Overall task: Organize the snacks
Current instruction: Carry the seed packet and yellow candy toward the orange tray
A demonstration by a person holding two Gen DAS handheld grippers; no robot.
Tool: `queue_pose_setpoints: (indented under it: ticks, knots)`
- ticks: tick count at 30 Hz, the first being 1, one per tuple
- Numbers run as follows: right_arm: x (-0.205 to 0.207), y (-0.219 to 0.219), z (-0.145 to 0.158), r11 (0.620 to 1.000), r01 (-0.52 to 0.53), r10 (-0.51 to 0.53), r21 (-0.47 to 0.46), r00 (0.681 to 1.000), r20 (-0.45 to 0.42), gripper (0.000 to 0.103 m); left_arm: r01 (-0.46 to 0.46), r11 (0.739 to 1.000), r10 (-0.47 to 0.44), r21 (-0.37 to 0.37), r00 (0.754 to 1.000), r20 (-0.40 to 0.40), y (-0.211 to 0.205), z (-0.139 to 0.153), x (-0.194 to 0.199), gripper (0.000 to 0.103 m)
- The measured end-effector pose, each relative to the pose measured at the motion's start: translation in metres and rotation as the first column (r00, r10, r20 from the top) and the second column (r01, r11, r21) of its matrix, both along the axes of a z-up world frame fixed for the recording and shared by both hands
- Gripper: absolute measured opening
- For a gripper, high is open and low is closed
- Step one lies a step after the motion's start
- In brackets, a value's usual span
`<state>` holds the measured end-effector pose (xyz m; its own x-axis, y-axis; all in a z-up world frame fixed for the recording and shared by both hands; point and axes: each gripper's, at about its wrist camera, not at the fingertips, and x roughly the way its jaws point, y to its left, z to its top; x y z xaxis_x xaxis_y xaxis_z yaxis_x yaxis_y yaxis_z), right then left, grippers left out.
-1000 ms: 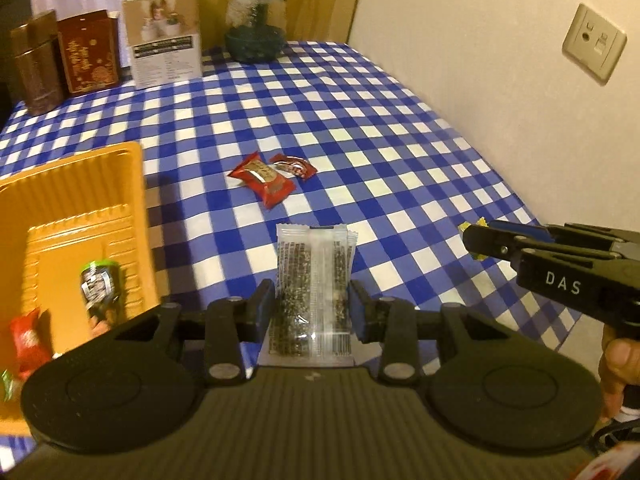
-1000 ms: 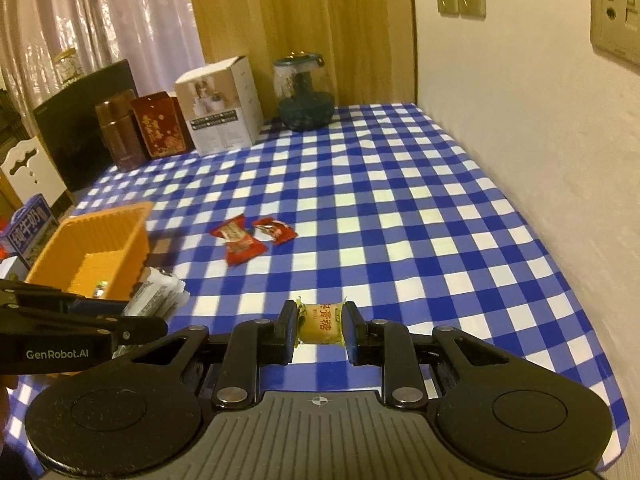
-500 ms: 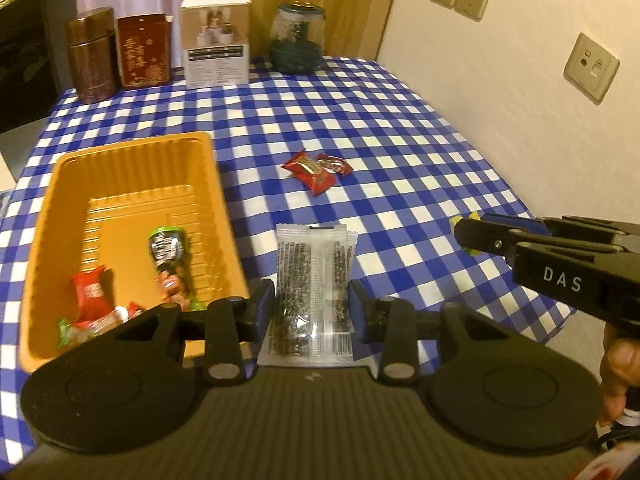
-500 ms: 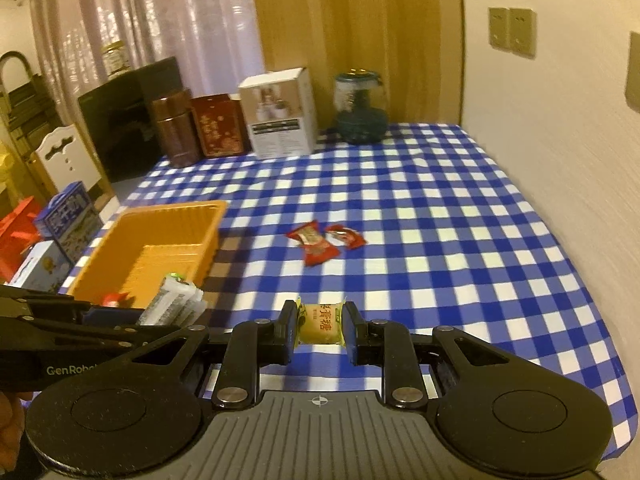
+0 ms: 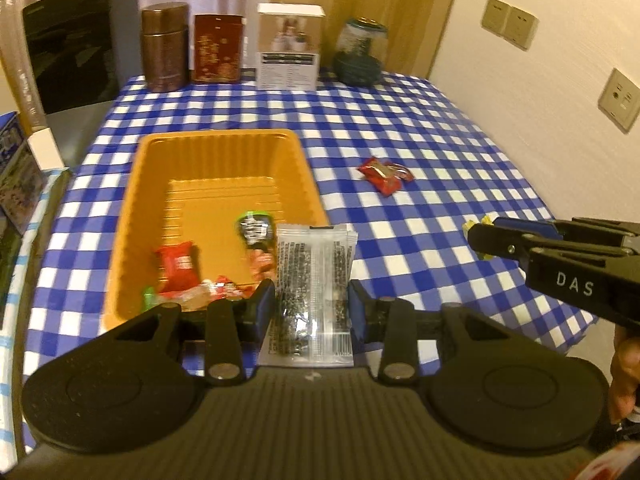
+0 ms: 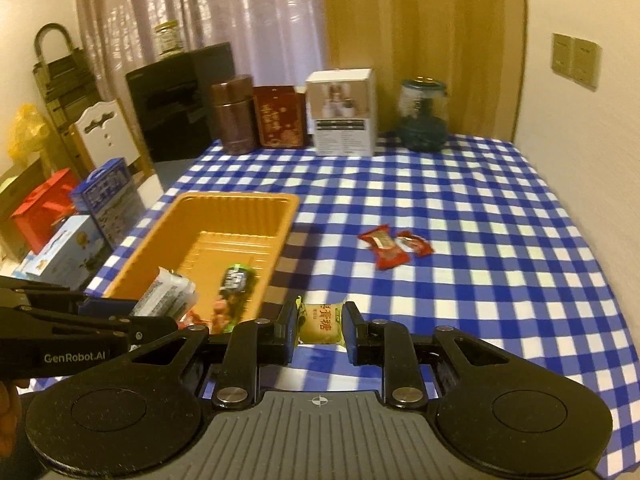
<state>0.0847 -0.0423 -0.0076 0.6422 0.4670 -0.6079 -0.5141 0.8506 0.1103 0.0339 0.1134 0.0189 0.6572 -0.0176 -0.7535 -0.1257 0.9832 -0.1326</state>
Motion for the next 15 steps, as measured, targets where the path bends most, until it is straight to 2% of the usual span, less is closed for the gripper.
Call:
queue_pose_setpoints:
  ticks: [15]
  knots:
    - [-0.006, 0.045, -0.003, 0.997, -0.082, 0.082, -0.004, 0.997, 0.001, 0.024, -0.074, 0.997, 0.074, -0.014, 0.997, 0.014, 0.034, 0.005, -0.013, 0.035]
